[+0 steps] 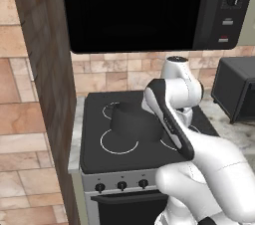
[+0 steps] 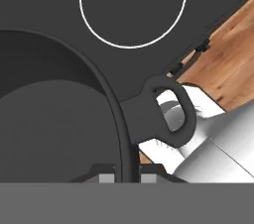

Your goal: Move the pot and pan from the stove into the sink.

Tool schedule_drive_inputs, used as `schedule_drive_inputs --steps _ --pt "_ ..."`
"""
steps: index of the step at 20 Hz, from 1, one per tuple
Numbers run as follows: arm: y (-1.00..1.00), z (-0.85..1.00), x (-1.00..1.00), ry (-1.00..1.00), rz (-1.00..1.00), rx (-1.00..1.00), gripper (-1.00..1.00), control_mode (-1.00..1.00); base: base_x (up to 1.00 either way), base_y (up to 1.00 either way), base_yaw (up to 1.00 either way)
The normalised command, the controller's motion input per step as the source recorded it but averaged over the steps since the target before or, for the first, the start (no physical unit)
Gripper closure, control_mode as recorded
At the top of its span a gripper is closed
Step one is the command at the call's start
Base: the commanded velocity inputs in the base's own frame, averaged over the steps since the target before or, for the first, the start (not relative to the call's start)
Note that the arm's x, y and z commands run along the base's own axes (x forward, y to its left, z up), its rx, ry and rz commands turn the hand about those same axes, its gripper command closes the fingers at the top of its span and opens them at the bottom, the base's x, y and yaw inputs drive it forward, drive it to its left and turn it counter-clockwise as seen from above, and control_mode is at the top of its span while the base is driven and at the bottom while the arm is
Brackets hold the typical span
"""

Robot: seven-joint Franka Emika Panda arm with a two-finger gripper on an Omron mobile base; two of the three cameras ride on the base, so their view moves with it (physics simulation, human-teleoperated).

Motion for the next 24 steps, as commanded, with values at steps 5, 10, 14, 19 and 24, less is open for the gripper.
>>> schedule_drive_inputs --steps 5,10,14,19,24 --pt "-0.31 0.36 -1.0 -0.13 0.03 -0.15 1.0 -1.0 0.0 0.0 0.0" --pt "-0.39 0.32 -0.98 -0.18 0.07 -0.17 1.0 -1.0 0.0 0.0 0.0" --pt "-0.39 0.24 -0.89 -0.25 0.06 -0.19 1.0 -1.0 0.0 0.0 0.0" --pt "-0.37 0.13 -0.73 -0.31 0.09 -0.17 1.0 -1.0 0.0 0.0 0.0" --pt "-0.06 0.0 -0.17 -0.13 0.01 -0.04 1.0 -1.0 0.0 0.0 0.0"
